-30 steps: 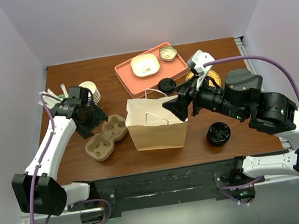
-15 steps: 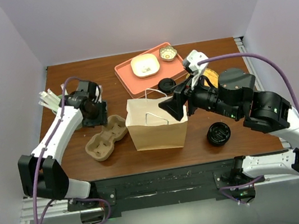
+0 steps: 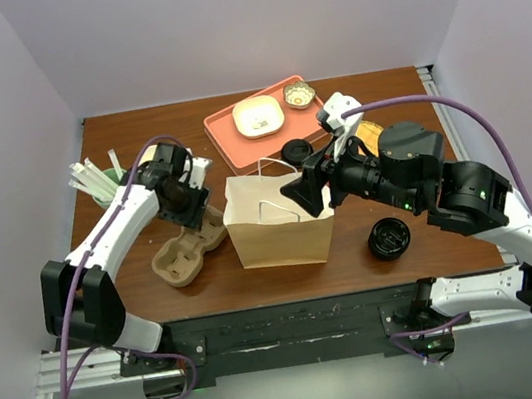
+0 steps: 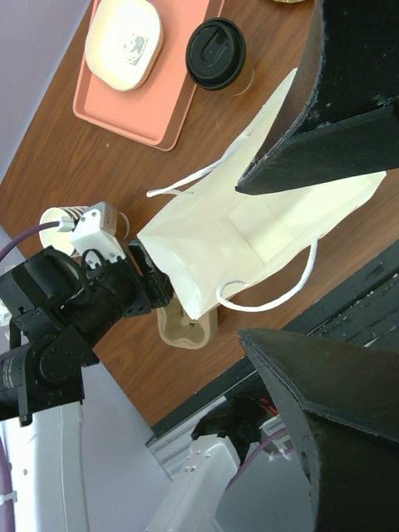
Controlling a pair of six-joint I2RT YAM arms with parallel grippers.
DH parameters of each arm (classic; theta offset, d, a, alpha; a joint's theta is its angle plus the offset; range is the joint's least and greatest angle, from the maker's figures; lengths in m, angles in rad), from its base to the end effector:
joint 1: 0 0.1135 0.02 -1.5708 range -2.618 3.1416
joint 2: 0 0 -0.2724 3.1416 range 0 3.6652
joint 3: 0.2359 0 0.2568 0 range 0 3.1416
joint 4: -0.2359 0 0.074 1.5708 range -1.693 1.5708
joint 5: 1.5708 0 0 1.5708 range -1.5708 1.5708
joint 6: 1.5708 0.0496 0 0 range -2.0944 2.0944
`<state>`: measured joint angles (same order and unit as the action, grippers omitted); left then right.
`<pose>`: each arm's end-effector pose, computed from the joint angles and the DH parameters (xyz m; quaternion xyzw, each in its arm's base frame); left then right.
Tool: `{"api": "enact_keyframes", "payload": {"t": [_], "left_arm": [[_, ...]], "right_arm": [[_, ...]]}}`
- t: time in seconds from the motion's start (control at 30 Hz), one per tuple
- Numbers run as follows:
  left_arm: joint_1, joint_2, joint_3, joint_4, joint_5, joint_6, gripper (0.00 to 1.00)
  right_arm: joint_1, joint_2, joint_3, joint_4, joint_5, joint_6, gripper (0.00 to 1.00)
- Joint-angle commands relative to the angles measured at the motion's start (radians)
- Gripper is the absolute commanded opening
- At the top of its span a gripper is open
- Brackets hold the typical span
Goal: Pack the takeout coffee
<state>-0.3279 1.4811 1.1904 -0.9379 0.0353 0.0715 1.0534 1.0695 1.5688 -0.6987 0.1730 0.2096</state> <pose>0.2773 -0.0962 0.2543 0.1984 0.9651 -0.0390 0.1666 0.1063 0.1696 0.5003 -0.2658 0.7259 0.3185 0.5487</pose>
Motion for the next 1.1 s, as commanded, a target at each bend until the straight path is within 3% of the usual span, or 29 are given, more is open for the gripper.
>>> {"api": "enact_keyframes", "payload": {"t": [0.0, 1.07], "left_arm": [[0.001, 0.013, -0.003, -0.002, 0.046, 0.025, 0.58], [-0.034, 0.154, 0.097, -0.087, -0.018, -0.038, 0.53]], "right_arm": [[0.003, 0.001, 0.031, 0.007, 0.002, 0.001, 0.69], [0.002, 0.043, 0.037, 0.011, 0.002, -0.104, 0.72]]}}
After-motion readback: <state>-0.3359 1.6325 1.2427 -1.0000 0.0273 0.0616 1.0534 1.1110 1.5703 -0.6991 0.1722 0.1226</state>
